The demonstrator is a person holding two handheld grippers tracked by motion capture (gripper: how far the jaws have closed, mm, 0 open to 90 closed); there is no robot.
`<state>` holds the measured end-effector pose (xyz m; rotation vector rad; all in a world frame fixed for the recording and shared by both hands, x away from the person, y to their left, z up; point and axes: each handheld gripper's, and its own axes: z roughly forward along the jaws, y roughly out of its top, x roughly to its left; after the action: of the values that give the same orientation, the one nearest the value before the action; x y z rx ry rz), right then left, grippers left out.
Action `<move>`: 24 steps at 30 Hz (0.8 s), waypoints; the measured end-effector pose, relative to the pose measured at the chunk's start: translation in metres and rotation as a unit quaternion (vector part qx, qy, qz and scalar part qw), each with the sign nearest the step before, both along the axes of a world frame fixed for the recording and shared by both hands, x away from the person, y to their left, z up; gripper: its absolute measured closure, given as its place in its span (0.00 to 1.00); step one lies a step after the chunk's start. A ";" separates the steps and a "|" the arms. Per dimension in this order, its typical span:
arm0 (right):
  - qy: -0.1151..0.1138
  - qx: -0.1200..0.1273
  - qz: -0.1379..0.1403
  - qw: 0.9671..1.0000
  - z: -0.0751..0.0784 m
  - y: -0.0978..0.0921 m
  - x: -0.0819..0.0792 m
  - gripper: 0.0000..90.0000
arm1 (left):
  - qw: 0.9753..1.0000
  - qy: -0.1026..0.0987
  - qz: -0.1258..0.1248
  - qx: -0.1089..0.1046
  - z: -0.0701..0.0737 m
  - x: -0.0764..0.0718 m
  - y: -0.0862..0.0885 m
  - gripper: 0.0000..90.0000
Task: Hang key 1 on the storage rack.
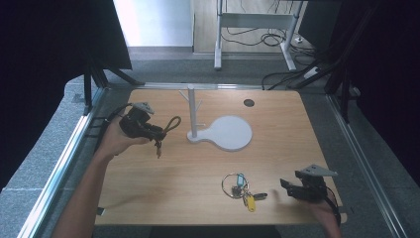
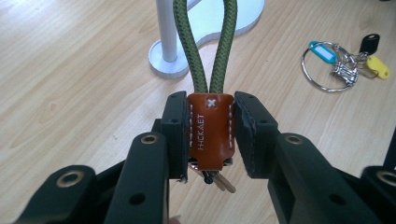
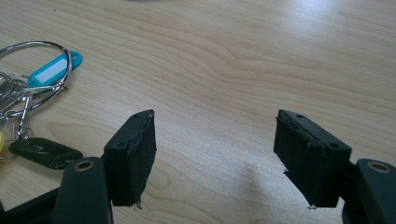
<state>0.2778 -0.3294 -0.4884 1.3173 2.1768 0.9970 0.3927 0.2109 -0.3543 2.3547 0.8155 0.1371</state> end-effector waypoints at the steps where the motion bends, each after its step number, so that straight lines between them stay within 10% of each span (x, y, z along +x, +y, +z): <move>1: 0.000 0.000 -0.001 1.000 0.000 0.000 0.000 0.34 | 1.000 0.000 0.000 0.001 0.002 0.002 -0.001 0.75; 24: 0.006 -0.007 0.002 1.000 -0.004 0.004 0.001 0.33 | 0.999 -0.009 0.028 -0.032 0.026 0.031 0.008 0.75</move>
<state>0.2793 -0.3254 -0.4925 1.3167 2.1909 0.9773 0.4237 0.2193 -0.3284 2.2685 0.8660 0.1532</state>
